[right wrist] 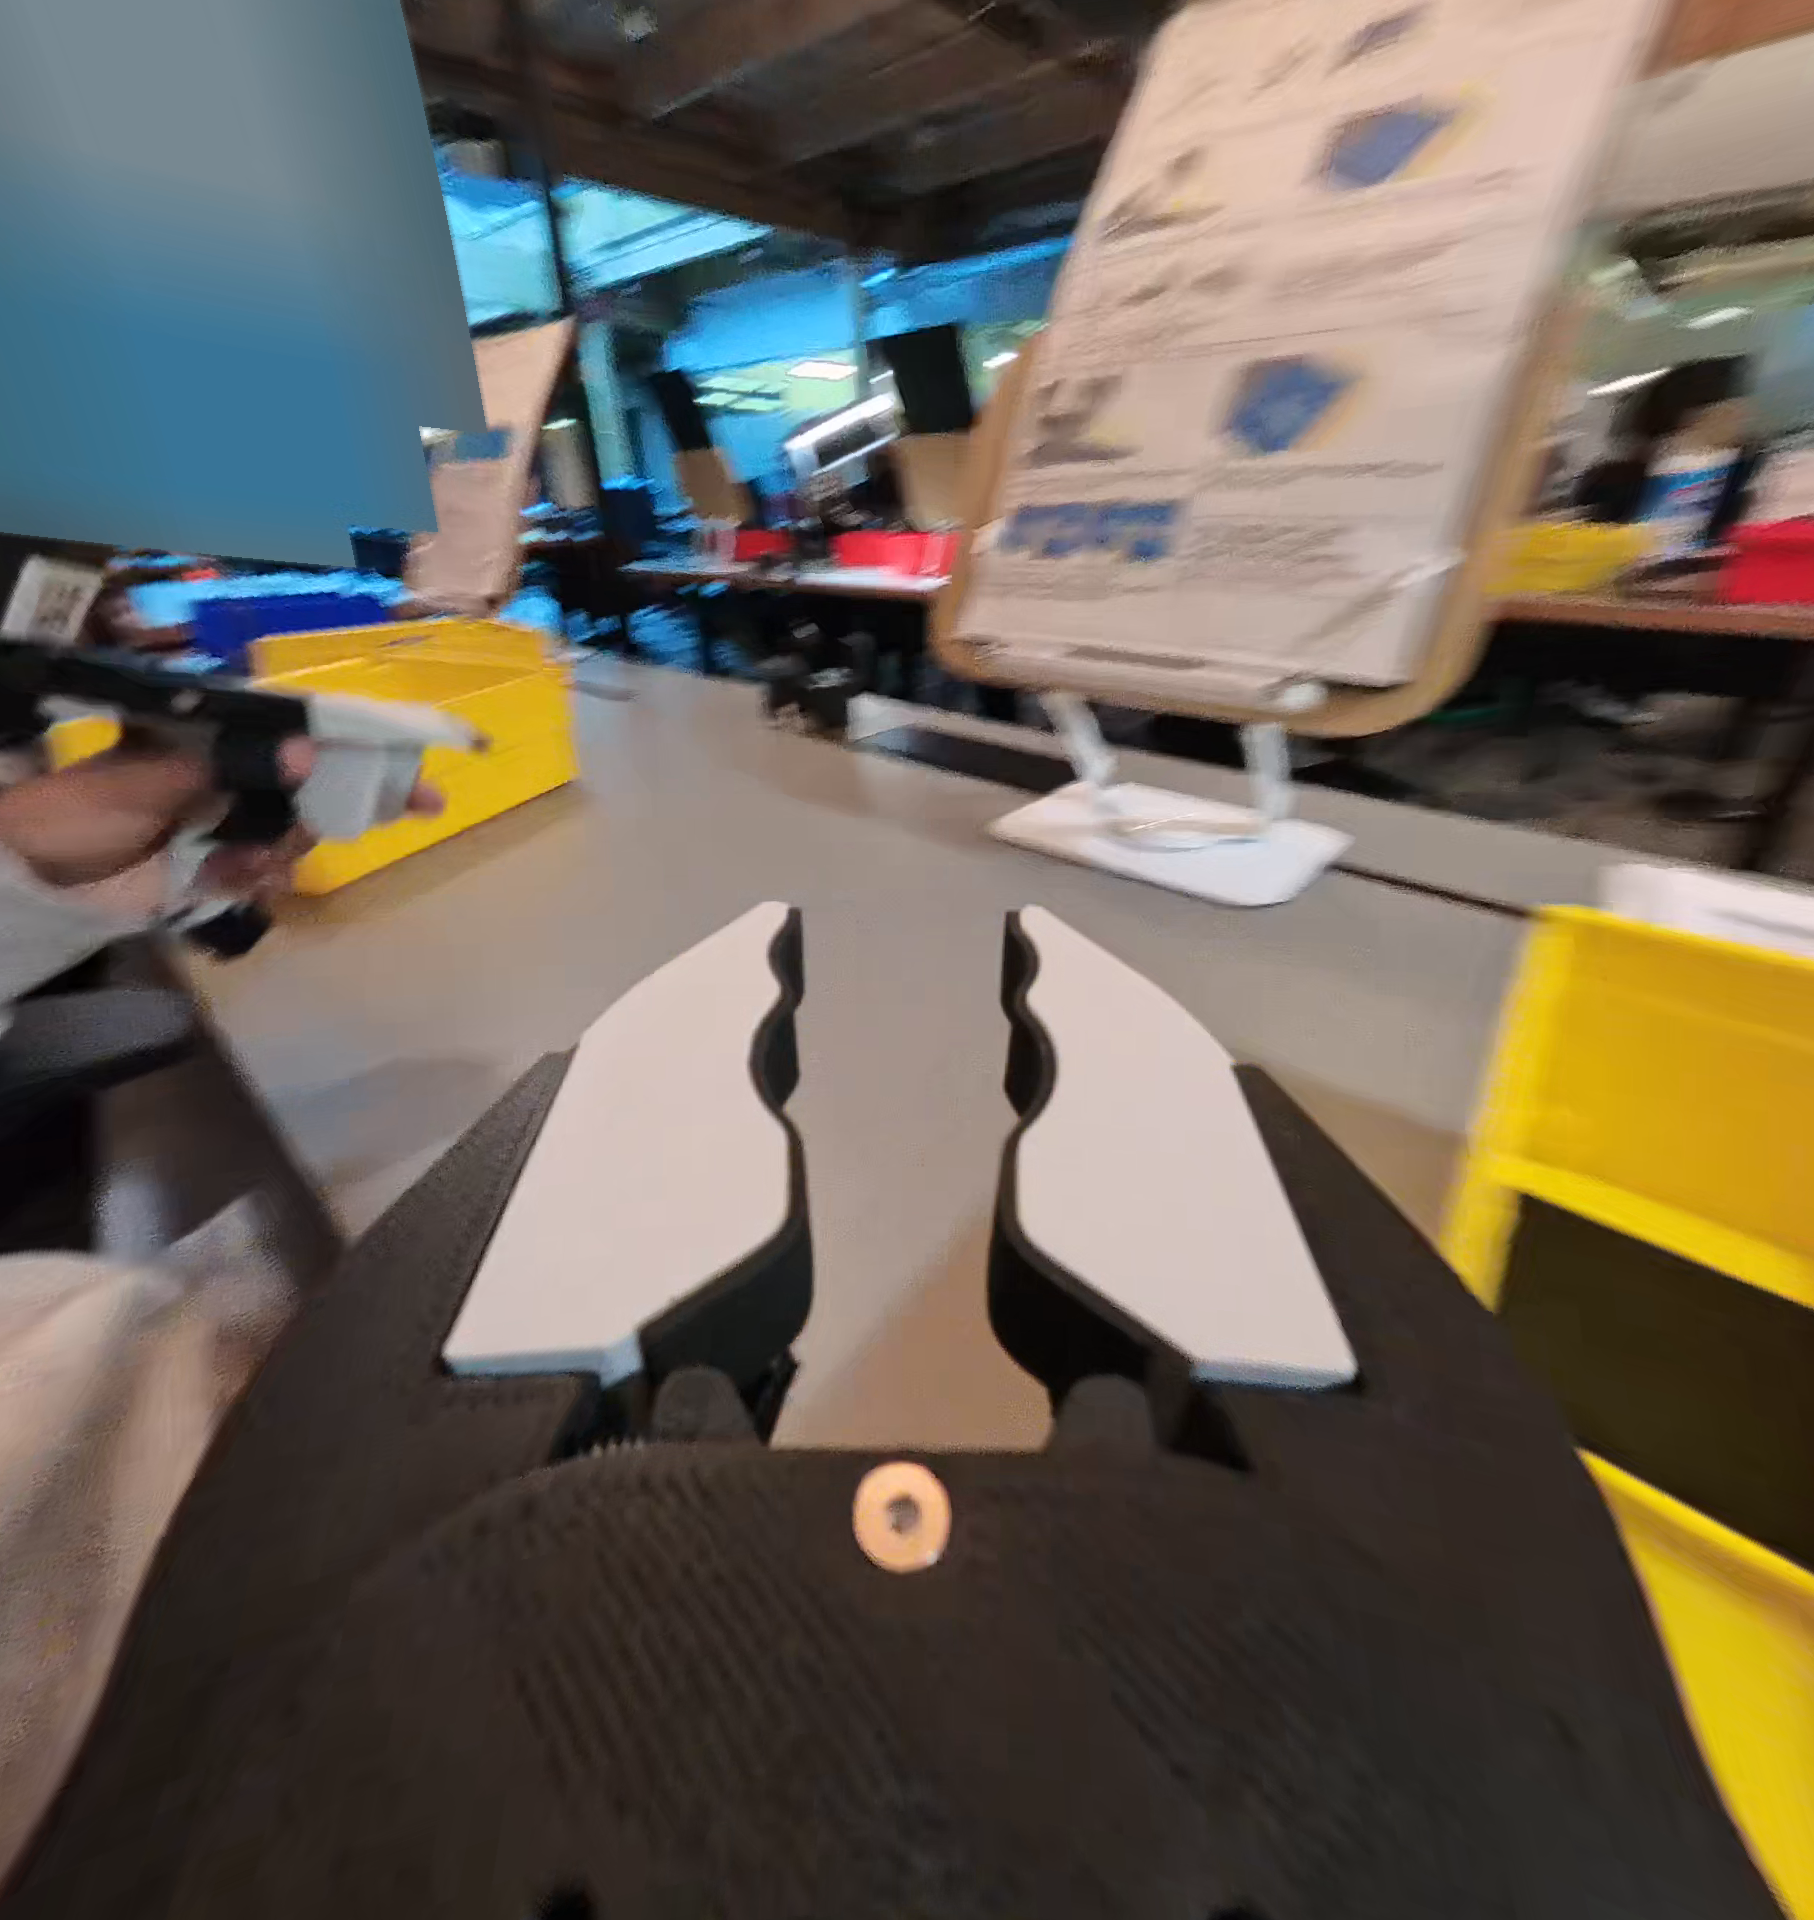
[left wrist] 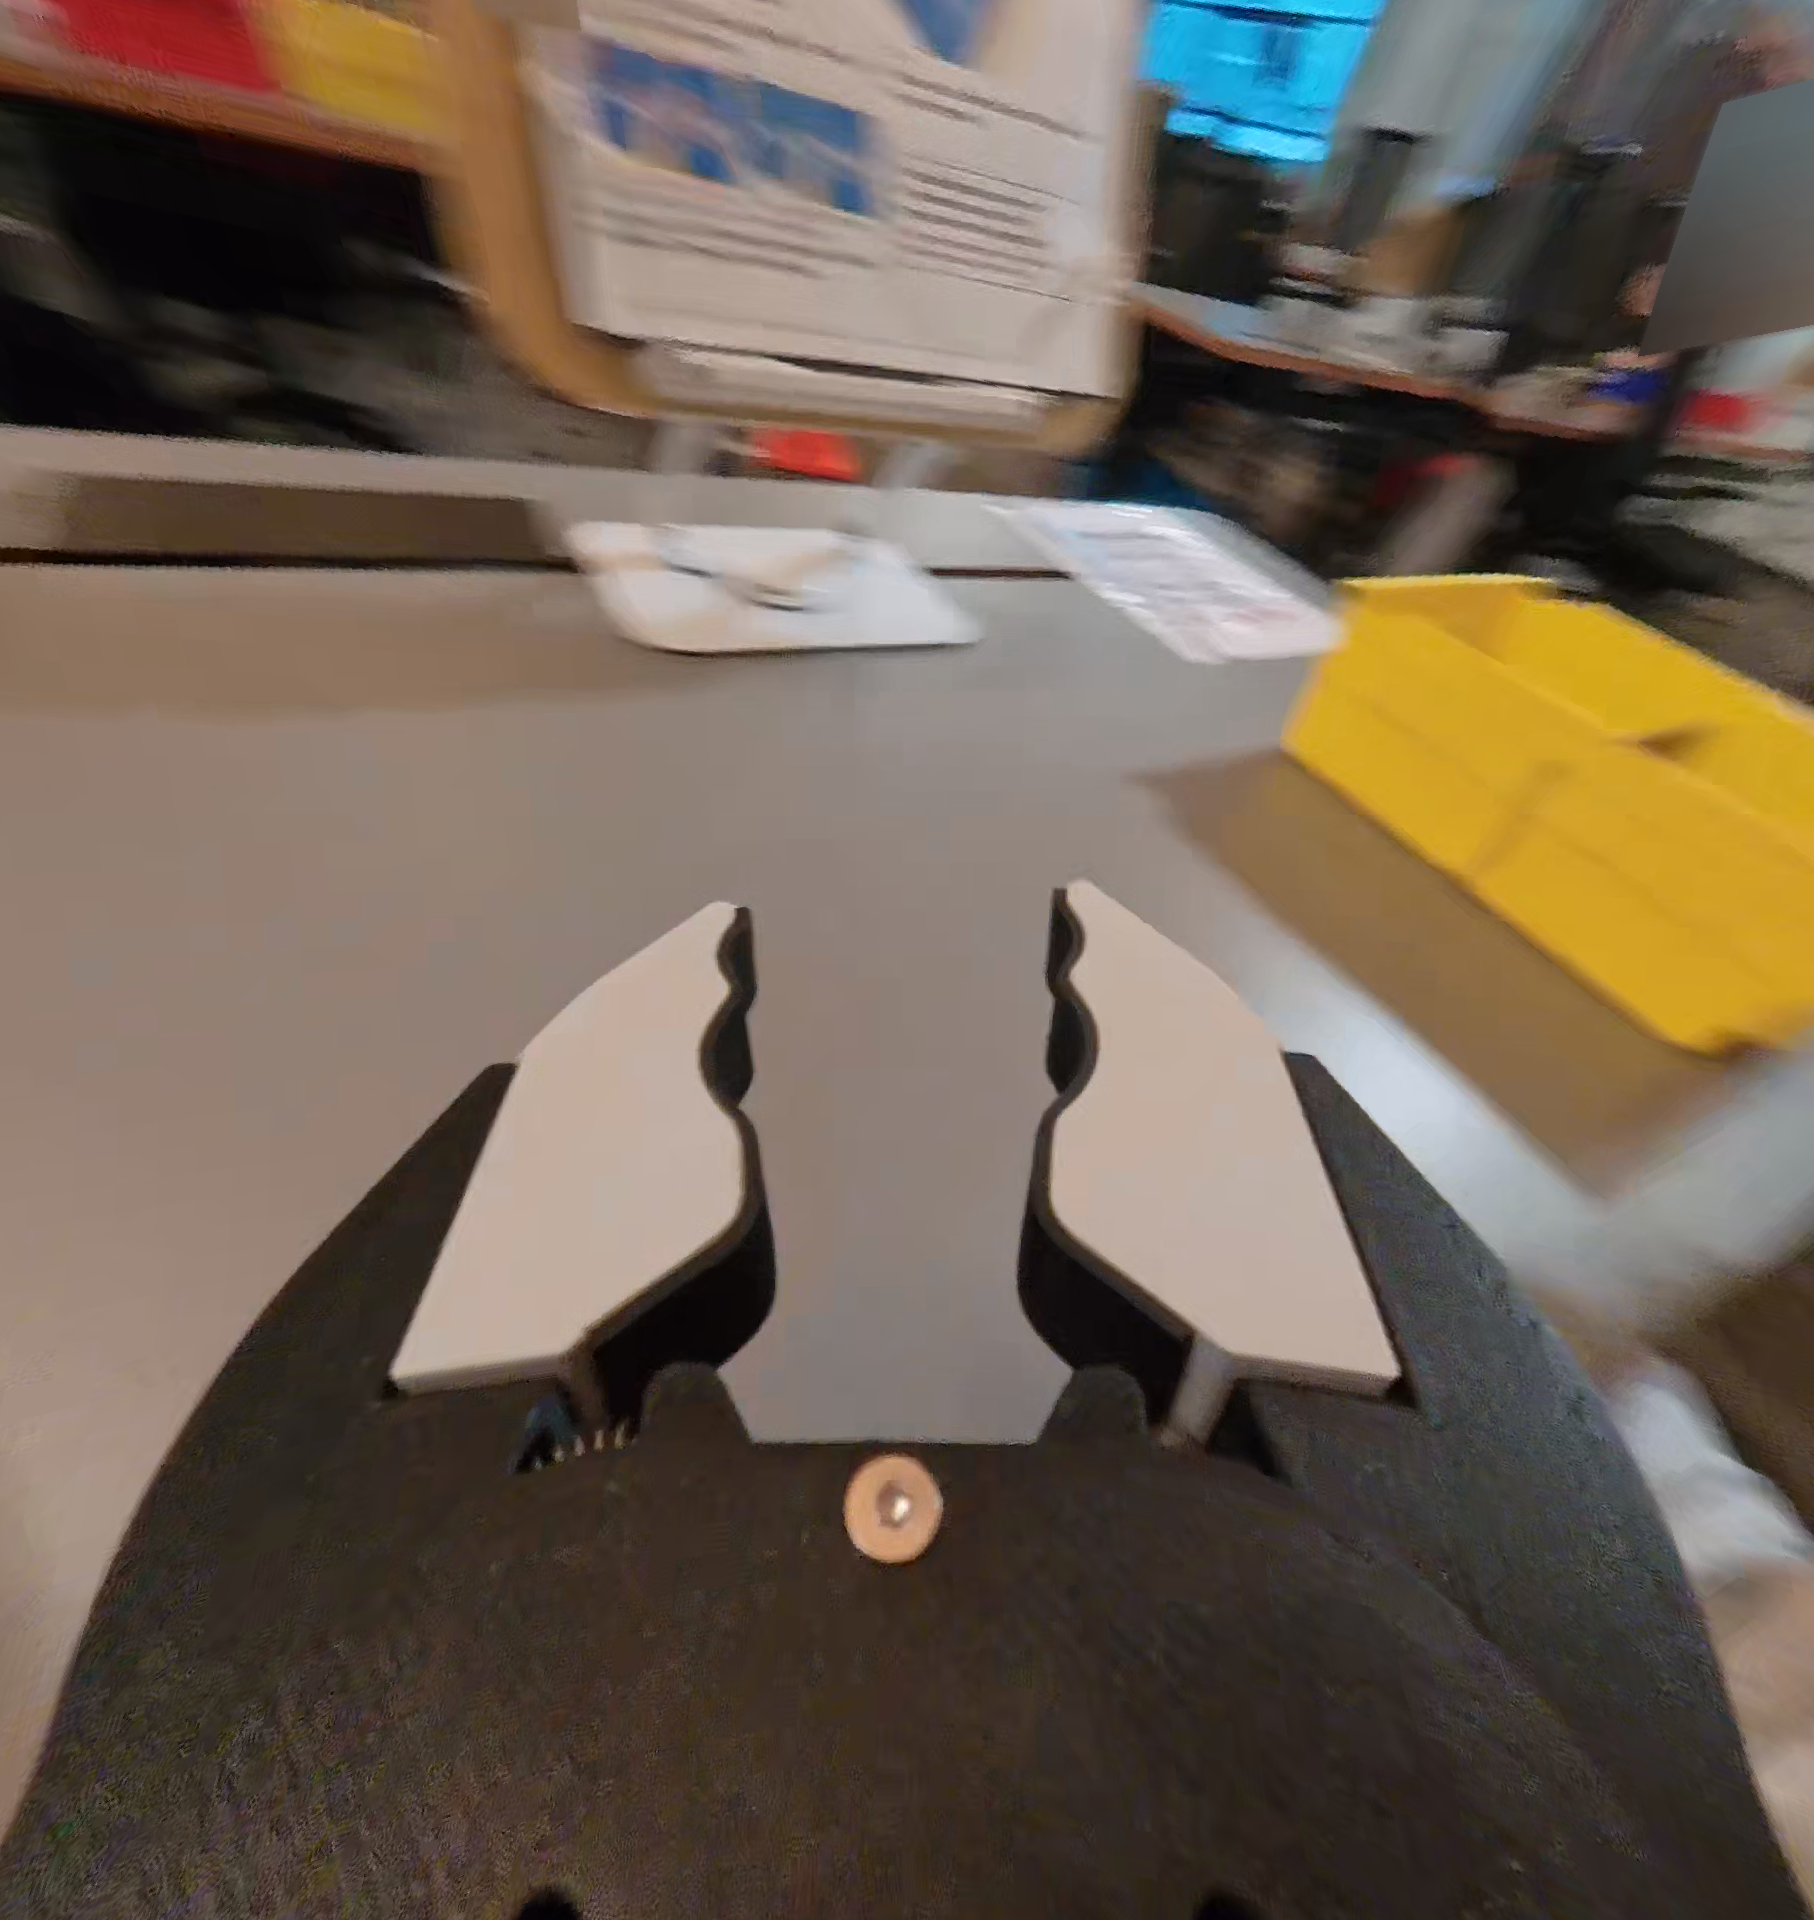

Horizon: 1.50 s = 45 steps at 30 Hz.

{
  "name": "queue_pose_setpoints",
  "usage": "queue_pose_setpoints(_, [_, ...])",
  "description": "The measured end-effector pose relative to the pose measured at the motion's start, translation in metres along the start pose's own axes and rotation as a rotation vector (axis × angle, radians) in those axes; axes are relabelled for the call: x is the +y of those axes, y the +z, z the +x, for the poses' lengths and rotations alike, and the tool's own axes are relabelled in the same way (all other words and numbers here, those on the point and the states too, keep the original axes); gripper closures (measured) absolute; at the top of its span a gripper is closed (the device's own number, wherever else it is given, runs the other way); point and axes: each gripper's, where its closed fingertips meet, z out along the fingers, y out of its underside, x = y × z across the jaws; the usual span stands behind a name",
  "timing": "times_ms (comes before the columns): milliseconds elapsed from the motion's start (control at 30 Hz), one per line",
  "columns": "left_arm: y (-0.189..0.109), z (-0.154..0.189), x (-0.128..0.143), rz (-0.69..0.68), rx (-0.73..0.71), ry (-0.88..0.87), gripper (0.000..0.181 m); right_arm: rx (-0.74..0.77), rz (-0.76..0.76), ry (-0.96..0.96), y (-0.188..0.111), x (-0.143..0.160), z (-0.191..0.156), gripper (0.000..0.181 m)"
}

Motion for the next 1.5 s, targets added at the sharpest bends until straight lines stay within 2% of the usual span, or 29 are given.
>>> queue_pose_setpoints(67, [-0.037, -0.057, -0.004, 0.037, -0.283, 0.077, 0.102, -0.144, -0.069, 0.021, 0.025, 0.021, -0.036, 0.144])
queue_pose_setpoints(133, [-0.073, -0.107, 0.003, 0.006, -0.544, 0.16, 0.079, -0.289, -0.142, 0.105, 0.041, 0.043, -0.065, 0.134])
queue_pose_setpoints(200, [-0.099, -0.143, 0.008, -0.024, -0.729, 0.239, 0.071, -0.391, -0.193, 0.244, 0.048, 0.056, -0.081, 0.132])
queue_pose_setpoints(233, [-0.106, -0.156, 0.012, -0.031, -0.776, 0.258, 0.071, -0.418, -0.193, 0.287, 0.051, 0.057, -0.085, 0.131])
queue_pose_setpoints(300, [-0.106, -0.177, 0.028, -0.073, -0.78, 0.215, 0.076, -0.427, -0.191, 0.309, 0.053, 0.06, -0.083, 0.129])
queue_pose_setpoints(433, [-0.093, -0.201, 0.052, -0.142, -0.693, 0.085, 0.087, -0.412, -0.246, 0.301, 0.058, 0.072, -0.076, 0.129])
queue_pose_setpoints(467, [-0.093, -0.205, 0.053, -0.143, -0.684, 0.083, 0.103, -0.414, -0.247, 0.306, 0.058, 0.072, -0.075, 0.13])
queue_pose_setpoints(533, [-0.102, -0.218, 0.05, -0.101, -0.741, 0.091, 0.148, -0.423, -0.236, 0.313, 0.06, 0.07, -0.076, 0.131])
queue_pose_setpoints(633, [-0.115, -0.223, 0.047, -0.078, -0.789, 0.138, 0.178, -0.431, -0.259, 0.302, 0.062, 0.074, -0.078, 0.131])
queue_pose_setpoints(800, [-0.127, -0.228, 0.048, -0.061, -0.752, 0.119, 0.179, -0.424, -0.299, 0.233, 0.062, 0.083, -0.078, 0.134])
queue_pose_setpoints(1000, [-0.138, -0.232, 0.052, -0.086, -0.668, 0.275, 0.178, -0.41, -0.308, 0.223, 0.059, 0.084, -0.074, 0.136])
queue_pose_setpoints(1100, [-0.149, -0.236, 0.052, -0.051, -0.626, 0.179, 0.178, -0.389, -0.309, 0.221, 0.056, 0.084, -0.068, 0.137])
queue_pose_setpoints(1333, [-0.151, -0.236, 0.054, -0.044, -0.625, 0.197, 0.177, -0.368, -0.293, 0.269, 0.054, 0.082, -0.057, 0.138])
queue_pose_setpoints(1433, [-0.149, -0.222, 0.047, 0.001, -0.543, 0.181, 0.139, -0.359, -0.296, 0.257, 0.054, 0.083, -0.055, 0.138])
queue_pose_setpoints(1467, [-0.151, -0.215, 0.037, 0.073, -0.514, 0.188, 0.126, -0.358, -0.299, 0.253, 0.053, 0.083, -0.055, 0.138])
queue_pose_setpoints(1500, [-0.157, -0.208, 0.022, 0.175, -0.5, 0.181, 0.126, -0.357, -0.302, 0.248, 0.053, 0.084, -0.055, 0.138])
